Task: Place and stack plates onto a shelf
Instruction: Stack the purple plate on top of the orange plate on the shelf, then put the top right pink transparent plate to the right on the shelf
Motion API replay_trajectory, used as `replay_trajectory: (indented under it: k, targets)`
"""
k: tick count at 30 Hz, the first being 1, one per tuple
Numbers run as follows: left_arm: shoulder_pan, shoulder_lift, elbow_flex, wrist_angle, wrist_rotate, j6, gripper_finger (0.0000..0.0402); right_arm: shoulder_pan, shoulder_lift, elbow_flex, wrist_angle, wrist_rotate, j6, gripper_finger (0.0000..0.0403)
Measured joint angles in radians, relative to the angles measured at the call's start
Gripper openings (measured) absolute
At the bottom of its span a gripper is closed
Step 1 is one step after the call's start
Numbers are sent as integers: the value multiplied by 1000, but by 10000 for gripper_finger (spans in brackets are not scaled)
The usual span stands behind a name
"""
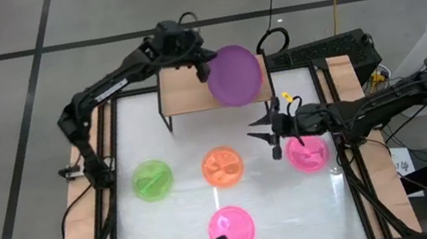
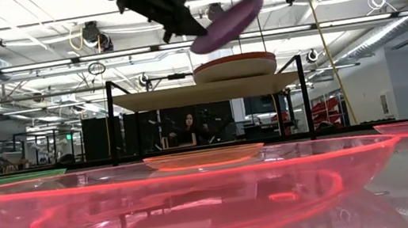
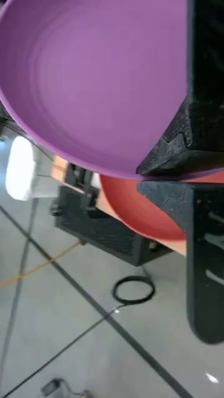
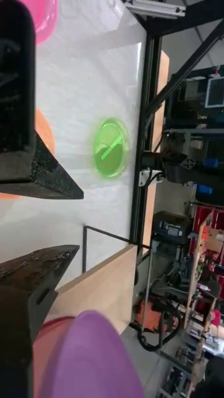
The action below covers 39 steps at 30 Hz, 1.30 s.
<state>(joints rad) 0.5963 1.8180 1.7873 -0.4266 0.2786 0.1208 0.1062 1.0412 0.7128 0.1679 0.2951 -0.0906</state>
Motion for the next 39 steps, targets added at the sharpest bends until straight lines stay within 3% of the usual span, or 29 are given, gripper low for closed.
replay_trajectory:
  k: [8,13,17,26,30,39]
  targets:
    - [37,159,231,-157,-44,27,8,24,-2,0,-1,19,19,114]
    - [53,176,227,-178,-44,27,16,39,-11,0,0,26,5,114]
    - [54,173,225,-181,-45,46,49,52,-33,0,4,73,-19,114]
    - [43,167,223,-153,-71,47,110,61,-135,0,45,76,-73,114]
    - [42,92,221,-162,-67,76,130,60,-171,0,38,76,-72,114]
    - [43,-222,222,-213,-42,112,133,60,-201,45,-22,76,-106,114]
